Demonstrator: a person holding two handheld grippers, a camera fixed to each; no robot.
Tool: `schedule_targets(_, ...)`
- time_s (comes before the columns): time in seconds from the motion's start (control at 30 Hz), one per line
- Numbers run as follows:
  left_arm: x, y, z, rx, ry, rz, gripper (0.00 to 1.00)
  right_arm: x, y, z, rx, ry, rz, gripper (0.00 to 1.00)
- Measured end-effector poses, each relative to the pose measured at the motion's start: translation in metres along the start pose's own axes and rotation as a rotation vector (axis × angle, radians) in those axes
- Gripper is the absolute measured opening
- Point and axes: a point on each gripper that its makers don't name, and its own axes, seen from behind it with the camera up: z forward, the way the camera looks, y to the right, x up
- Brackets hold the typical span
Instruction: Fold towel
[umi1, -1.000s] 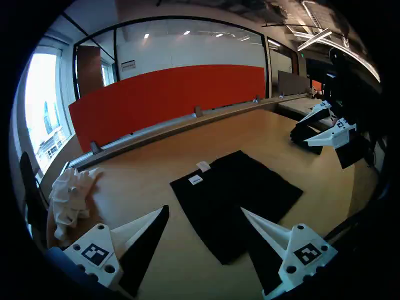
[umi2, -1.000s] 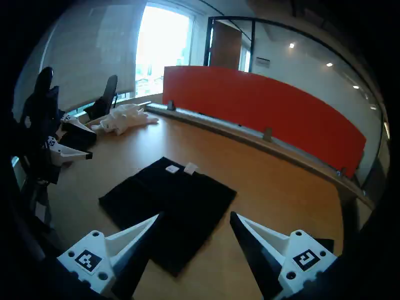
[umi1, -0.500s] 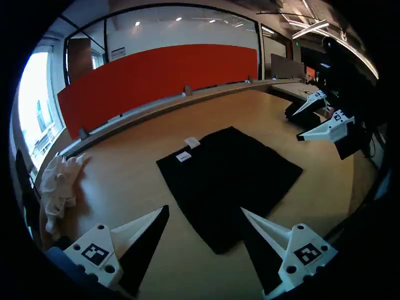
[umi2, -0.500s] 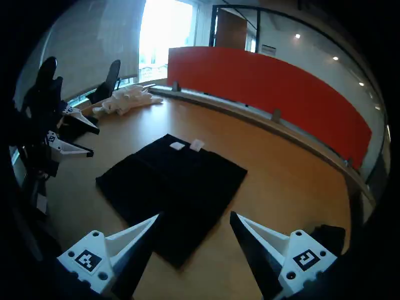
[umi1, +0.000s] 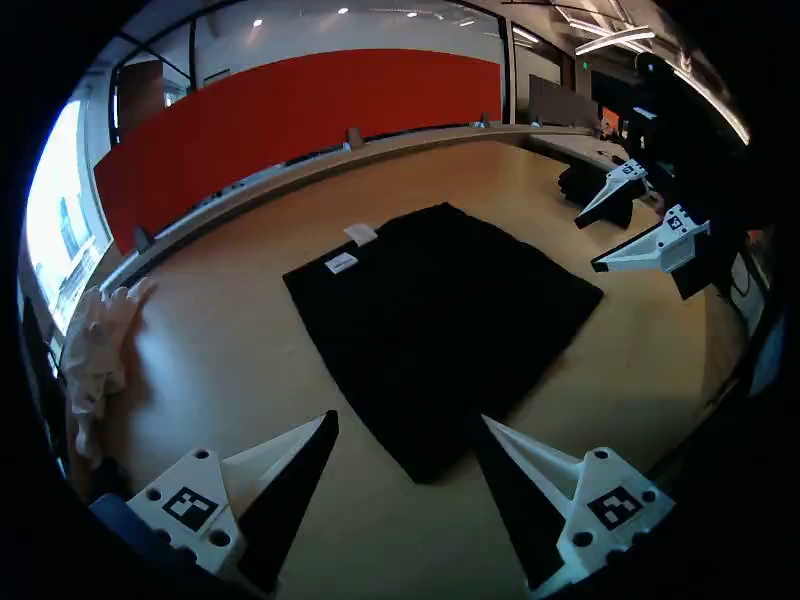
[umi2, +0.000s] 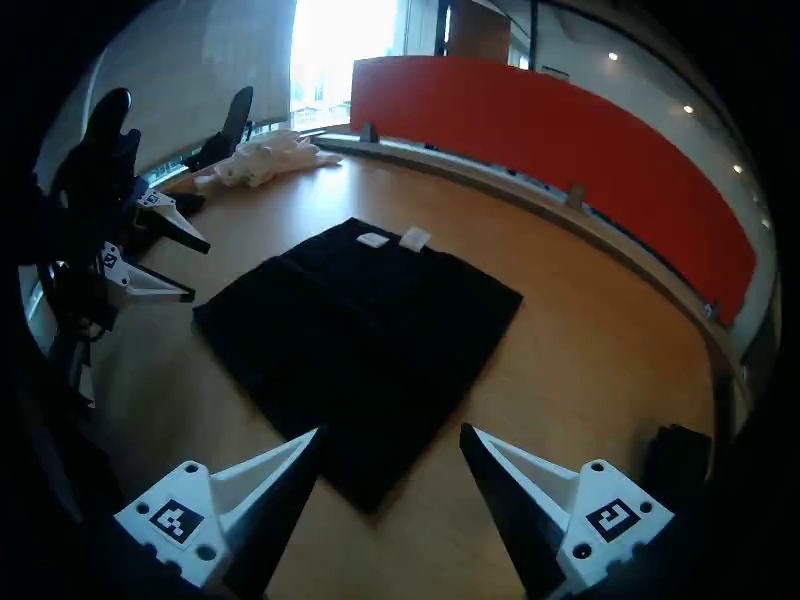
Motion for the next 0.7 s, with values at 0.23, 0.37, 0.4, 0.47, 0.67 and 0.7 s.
schedule_targets(0.23, -0.016, 0.006, 0.009, -0.017, -0.044, 0.003, 0.95, -0.020, -0.005, 0.007, 0.022, -0.051, -0.006, 1.00)
schedule_targets(0.37, -0.024, 0.008, 0.011, -0.023, -0.071, 0.000, 0.95, -0.028, -0.007, 0.011, 0.029, -0.070, -0.011, 1.00)
schedule_targets(0.4, -0.026, 0.009, 0.012, -0.026, -0.078, -0.002, 0.95, -0.030, -0.007, 0.011, 0.031, -0.074, -0.012, 1.00)
schedule_targets(0.47, -0.032, 0.012, 0.013, -0.034, -0.095, -0.004, 0.95, -0.033, -0.009, 0.012, 0.037, -0.084, -0.016, 1.00)
schedule_targets(0.67, -0.043, 0.014, 0.016, -0.051, -0.136, -0.007, 0.95, -0.041, -0.011, 0.014, 0.054, -0.111, -0.022, 0.99)
schedule_targets(0.7, -0.045, 0.015, 0.017, -0.054, -0.141, -0.008, 0.95, -0.042, -0.011, 0.014, 0.058, -0.114, -0.022, 0.99)
